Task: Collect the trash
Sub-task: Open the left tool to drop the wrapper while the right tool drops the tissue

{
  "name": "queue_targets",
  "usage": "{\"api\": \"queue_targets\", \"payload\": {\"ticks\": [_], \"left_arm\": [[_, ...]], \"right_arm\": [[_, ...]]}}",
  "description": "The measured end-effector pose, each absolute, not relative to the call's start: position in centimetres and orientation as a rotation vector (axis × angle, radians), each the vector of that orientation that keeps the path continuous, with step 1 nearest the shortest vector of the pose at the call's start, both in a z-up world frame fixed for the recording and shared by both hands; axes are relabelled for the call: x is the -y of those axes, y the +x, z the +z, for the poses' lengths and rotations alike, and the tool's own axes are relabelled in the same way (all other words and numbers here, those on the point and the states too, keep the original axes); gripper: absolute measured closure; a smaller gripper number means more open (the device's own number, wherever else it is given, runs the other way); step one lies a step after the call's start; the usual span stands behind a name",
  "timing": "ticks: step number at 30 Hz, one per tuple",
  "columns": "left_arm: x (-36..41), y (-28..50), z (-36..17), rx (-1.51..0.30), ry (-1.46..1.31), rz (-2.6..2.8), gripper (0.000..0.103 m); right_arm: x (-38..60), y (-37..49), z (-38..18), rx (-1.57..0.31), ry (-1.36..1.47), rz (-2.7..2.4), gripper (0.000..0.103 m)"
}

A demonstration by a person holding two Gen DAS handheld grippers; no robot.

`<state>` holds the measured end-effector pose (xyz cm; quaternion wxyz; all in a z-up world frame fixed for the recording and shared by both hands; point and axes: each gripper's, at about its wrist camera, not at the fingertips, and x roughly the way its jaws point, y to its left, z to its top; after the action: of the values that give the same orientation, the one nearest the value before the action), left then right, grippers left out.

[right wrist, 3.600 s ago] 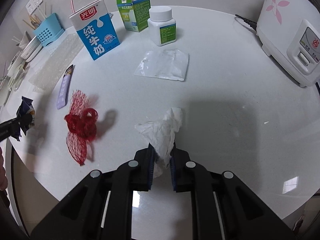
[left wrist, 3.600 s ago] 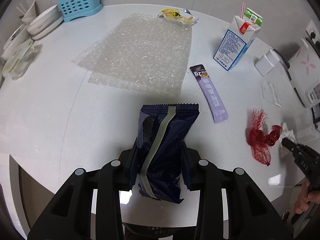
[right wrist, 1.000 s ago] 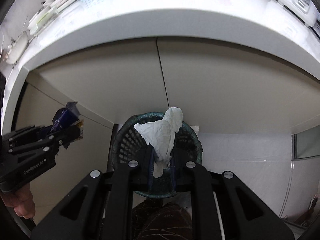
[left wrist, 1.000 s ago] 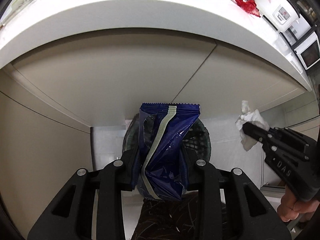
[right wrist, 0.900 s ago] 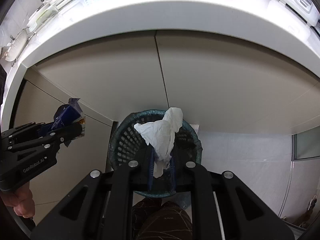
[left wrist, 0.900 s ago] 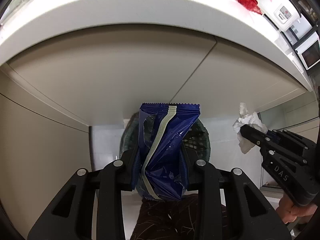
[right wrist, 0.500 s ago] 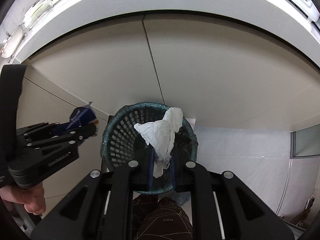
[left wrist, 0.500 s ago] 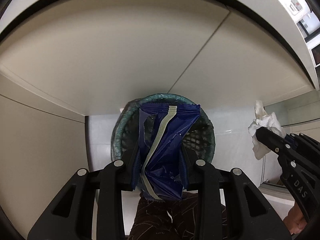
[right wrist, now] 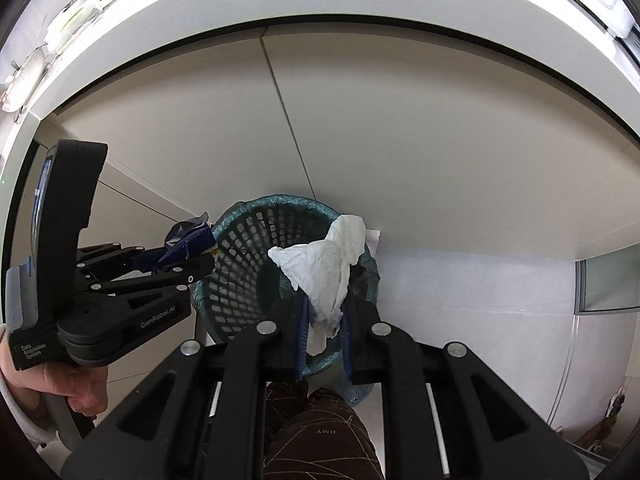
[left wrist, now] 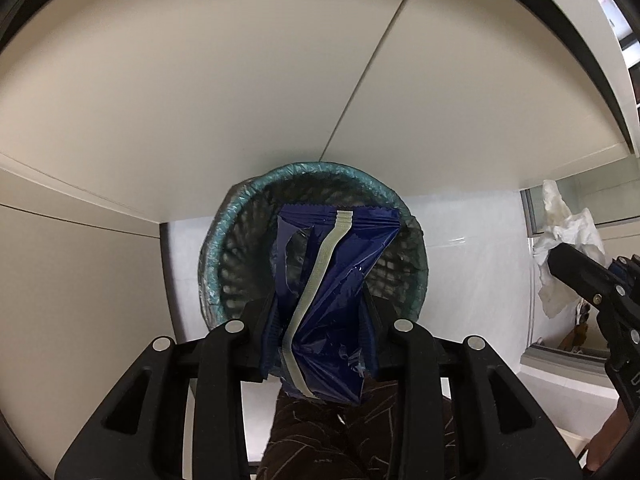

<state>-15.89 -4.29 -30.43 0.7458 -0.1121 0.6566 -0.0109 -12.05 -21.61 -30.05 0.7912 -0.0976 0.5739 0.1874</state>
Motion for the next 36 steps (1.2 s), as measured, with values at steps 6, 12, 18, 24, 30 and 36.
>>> {"api": "queue_targets", "payload": {"ticks": [6,12,18,24,30,36], "left_arm": [[5.3,-15.9,-30.8,-1.447,-0.231,-0.028,0.058],[5.7,-15.8,-31.1,-1.439,-0.217,0.016,0.03],[5.8,-16.0,-30.9,-1.397,-0.215,-0.002,0.016],[5.5,-16.3,-29.7,-1.344,-0.212,-0.013,0.006],[3.7,-17.2,-28.2,-1.304,-0.214,0.038,0.006],[0.7,-18.6,-26.8,-1.268,-0.236,0.073,0.006]], "right_arm": [[22.3,-11.7,-29.4,-1.236,-0.199,0.39,0.091],[23.2,-11.9,-29.6,-1.238,-0.193,0.377,0.091],[23.0,-11.5,-29.2,-1.234,-0.18,0.374,0.091],[23.3,-11.9,-28.8,-1.226,-0.168,0.387,0.09],[22.8,-12.3,-28.9,-1.227,-0.147,0.408,0.089],[21.1,-12.7,-29.7,-1.247,-0.153,0.446,0.089]]}}
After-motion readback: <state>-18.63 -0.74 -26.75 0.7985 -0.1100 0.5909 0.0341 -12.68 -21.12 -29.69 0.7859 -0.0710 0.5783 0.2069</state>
